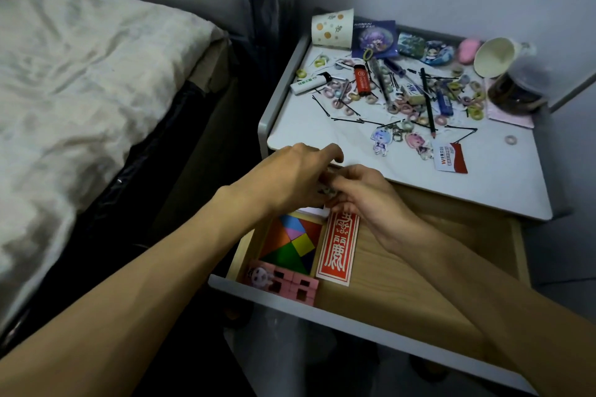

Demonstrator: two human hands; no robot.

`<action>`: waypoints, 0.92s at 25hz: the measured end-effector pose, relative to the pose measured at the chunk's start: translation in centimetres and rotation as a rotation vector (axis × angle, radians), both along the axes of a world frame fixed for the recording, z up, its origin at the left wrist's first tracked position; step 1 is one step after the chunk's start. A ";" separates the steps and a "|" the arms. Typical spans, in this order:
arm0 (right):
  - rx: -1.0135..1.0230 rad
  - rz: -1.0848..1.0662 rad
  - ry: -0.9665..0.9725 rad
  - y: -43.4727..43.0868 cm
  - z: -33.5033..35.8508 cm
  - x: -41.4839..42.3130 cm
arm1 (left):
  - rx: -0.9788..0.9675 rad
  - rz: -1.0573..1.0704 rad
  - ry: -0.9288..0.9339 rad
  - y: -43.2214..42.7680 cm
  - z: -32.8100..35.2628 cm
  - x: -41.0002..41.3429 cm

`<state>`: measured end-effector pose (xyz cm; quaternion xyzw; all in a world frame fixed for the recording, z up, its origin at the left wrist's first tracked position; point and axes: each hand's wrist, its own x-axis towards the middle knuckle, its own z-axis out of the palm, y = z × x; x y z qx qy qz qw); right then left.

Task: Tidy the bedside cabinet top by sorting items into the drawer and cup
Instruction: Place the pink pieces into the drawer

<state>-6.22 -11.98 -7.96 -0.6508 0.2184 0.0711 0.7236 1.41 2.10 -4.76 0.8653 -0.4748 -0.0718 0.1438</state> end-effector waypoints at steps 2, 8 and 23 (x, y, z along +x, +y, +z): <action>-0.001 -0.022 0.035 -0.2 -0.3 0.2 | 0.001 -0.027 -0.026 -0.1 -0.2 -0.1; -0.185 0.268 0.116 -0.7 -2.2 -0.8 | 0.235 0.245 -0.045 2.2 -1.0 1.6; -0.800 0.927 -0.040 4.5 -7.0 -3.4 | 0.234 0.471 0.114 1.5 -4.0 2.6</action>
